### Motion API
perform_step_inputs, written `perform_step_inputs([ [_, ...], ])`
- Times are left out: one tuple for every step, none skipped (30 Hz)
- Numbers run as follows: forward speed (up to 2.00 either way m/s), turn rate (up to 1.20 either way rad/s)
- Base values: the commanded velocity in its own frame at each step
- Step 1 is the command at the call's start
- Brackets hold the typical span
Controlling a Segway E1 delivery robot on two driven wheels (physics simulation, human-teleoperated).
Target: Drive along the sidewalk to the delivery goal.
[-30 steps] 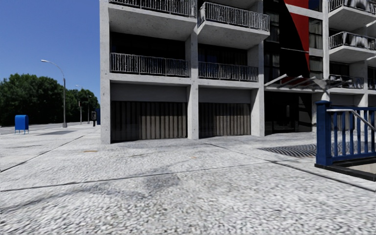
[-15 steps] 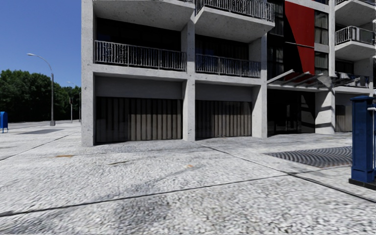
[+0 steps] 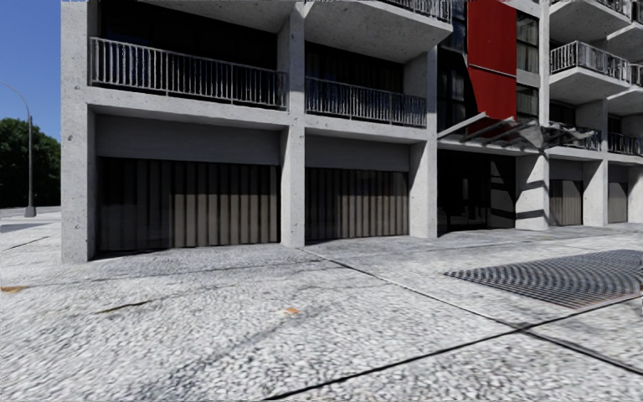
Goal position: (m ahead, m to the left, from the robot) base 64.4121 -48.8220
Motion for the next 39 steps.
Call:
perform_step_inputs([
  [1.47,-0.42],
  [2.0,-0.42],
  [2.0,-0.45],
  [2.0,-0.51],
  [2.0,-0.55],
  [2.0,-0.55],
  [2.0,-0.56],
  [2.0,-0.56],
  [2.0,-0.57],
  [2.0,-0.57],
  [2.0,-0.57],
  [2.0,-0.57],
  [2.0,-0.57],
  [2.0,-0.57],
  [2.0,-0.57],
  [2.0,-0.61],
  [2.0,-0.61],
  [2.0,-0.63],
  [2.0,-0.63],
  [2.0,-0.63],
  [2.0,-0.63],
  [2.0,-0.63],
  [2.0,-0.63],
  [2.0,-0.63],
  [2.0,-0.63],
  [2.0,-0.63],
  [2.0,-0.63],
  [2.0,-0.63],
  [2.0,-0.63],
  [2.0,-0.63],
  [2.0,-0.63],
  [2.0,-0.63],
  [2.0,-0.63],
  [2.0,-0.63],
  [2.0,-0.63],
  [2.0,-0.63],
  [2.0,-0.63],
  [2.0,-0.63],
  [2.0,-0.63],
])
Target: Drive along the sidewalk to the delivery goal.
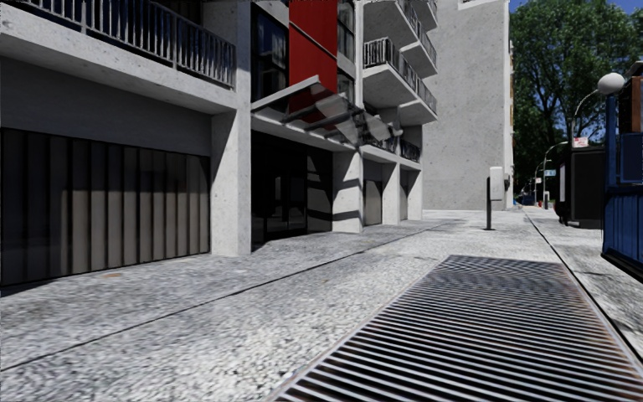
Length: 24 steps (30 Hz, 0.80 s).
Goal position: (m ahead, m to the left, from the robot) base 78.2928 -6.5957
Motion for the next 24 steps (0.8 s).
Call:
perform_step_inputs([
  [2.0,-0.63],
  [2.0,-0.63],
  [2.0,-0.63],
  [2.0,-0.63],
  [2.0,-0.63],
  [2.0,-0.63],
  [2.0,-0.63],
  [2.0,-0.63],
  [2.0,-0.63],
  [2.0,-0.63],
  [2.0,-0.63],
  [2.0,-0.63],
  [2.0,-0.63],
  [2.0,-0.63],
  [2.0,-0.63],
  [2.0,-0.63],
  [2.0,-0.63],
  [2.0,-0.63],
  [2.0,-0.63],
  [2.0,-0.63],
  [2.0,-0.63],
  [2.0,-0.63],
  [2.0,-0.63],
  [2.0,-0.63],
])
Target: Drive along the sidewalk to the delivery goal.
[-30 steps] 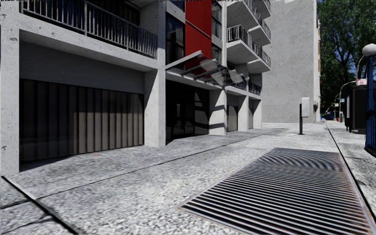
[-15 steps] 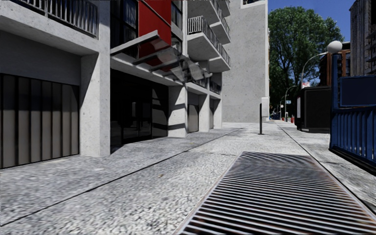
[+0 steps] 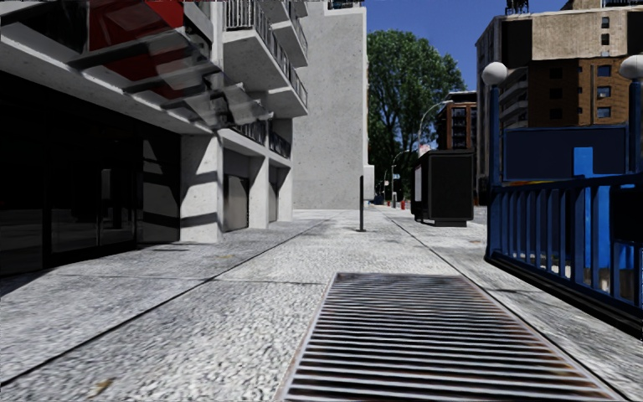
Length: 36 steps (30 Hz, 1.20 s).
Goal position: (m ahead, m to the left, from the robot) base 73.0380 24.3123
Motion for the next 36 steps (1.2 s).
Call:
perform_step_inputs([
  [2.0,-0.63],
  [2.0,-0.63],
  [2.0,-0.63],
  [2.0,-0.63],
  [2.0,-0.63],
  [2.0,-0.63],
  [2.0,-0.63],
  [2.0,-0.63],
  [2.0,-0.63],
  [2.0,-0.63],
  [2.0,-0.63],
  [2.0,-0.61],
  [2.0,-0.5],
  [2.0,-0.02],
  [2.0,0.0],
  [2.0,0.0],
  [2.0,0.0],
  [2.0,0.0],
  [2.0,0.0],
  [2.0,0.0],
  [2.0,0.0],
  [2.0,0.0],
  [2.0,0.0],
  [2.0,0.0],
  [2.0,0.0],
  [2.0,0.0],
  [2.0,0.0],
  [2.0,0.0],
  [2.0,0.0],
  [2.0,0.0],
  [2.0,0.0],
  [2.0,0.0],
  [2.0,0.0],
  [2.0,0.0],
  [2.0,0.0],
  [2.0,0.0],
])
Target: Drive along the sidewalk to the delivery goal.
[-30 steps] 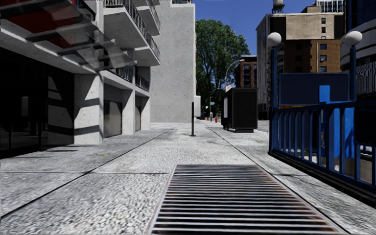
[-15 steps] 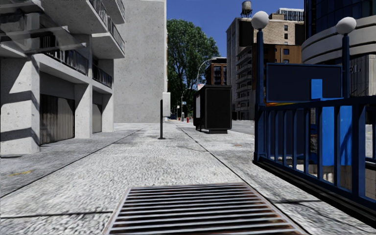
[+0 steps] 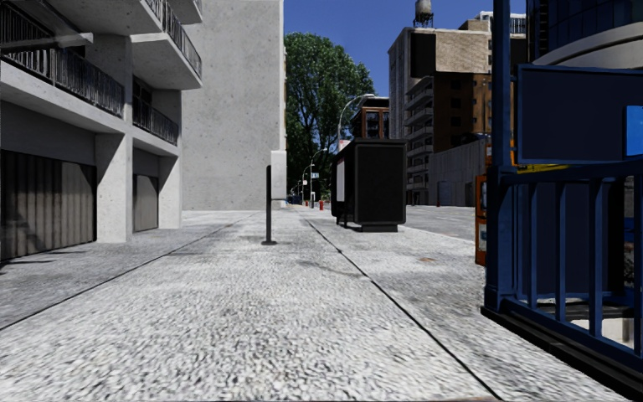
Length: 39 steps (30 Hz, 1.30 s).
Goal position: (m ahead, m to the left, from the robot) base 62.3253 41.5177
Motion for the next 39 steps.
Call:
perform_step_inputs([
  [2.0,0.0],
  [2.0,0.0],
  [2.0,0.0],
  [2.0,0.0],
  [2.0,0.0],
  [2.0,0.0],
  [2.0,0.0],
  [2.0,0.0],
  [2.0,0.0],
  [2.0,0.0],
  [2.0,0.0],
  [2.0,0.0],
  [2.0,0.0],
  [2.0,0.0],
  [2.0,0.0],
  [2.0,0.0],
  [2.0,0.0],
  [2.0,0.0],
  [2.0,0.0],
  [2.0,0.0],
  [2.0,0.0],
  [2.0,0.0],
  [2.0,0.0],
  [2.0,0.0],
  [2.0,0.0],
  [2.0,0.0],
  [2.0,0.0],
  [2.0,0.0],
  [2.0,0.0],
  [2.0,0.0],
  [2.0,0.0],
  [2.0,0.0],
  [2.0,0.0],
  [2.0,0.0],
  [2.0,0.0],
  [2.0,0.0],
  [2.0,0.0],
  [2.0,0.0],
  [2.0,0.0],
])
